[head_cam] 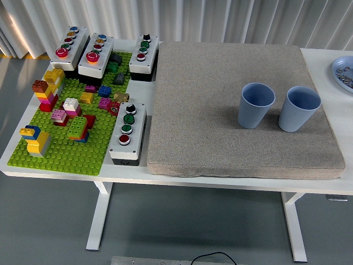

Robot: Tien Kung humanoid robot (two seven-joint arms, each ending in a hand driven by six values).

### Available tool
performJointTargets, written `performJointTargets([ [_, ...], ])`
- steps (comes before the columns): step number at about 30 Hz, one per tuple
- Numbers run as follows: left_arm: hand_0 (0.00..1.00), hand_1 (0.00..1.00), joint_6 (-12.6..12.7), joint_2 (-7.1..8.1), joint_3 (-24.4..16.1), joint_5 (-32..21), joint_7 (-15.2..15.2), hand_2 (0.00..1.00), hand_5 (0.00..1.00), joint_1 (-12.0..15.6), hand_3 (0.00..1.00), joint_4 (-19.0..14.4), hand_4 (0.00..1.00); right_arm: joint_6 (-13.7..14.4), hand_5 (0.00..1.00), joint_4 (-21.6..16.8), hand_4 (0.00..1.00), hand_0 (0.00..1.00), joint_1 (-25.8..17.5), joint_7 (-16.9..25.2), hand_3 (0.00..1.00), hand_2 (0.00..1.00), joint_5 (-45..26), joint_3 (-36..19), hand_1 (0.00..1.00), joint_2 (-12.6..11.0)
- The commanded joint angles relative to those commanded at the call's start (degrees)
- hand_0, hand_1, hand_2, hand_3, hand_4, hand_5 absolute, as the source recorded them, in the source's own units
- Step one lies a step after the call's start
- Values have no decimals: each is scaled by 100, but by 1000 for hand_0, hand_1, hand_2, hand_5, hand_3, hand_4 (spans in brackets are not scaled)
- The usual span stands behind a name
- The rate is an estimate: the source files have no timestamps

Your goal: Pick cup pour cup place

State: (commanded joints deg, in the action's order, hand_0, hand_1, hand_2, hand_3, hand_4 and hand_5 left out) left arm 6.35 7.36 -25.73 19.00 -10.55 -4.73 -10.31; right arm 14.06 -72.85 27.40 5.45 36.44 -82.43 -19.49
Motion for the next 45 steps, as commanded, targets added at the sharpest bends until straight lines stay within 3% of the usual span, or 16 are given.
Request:
performJointTargets([
  [45, 726, 773, -3, 1, 5, -9, -4, 821, 954, 14, 683, 0, 500, -23, 792, -24, 671, 872, 17, 1, 802, 838, 26, 12, 816, 6],
])
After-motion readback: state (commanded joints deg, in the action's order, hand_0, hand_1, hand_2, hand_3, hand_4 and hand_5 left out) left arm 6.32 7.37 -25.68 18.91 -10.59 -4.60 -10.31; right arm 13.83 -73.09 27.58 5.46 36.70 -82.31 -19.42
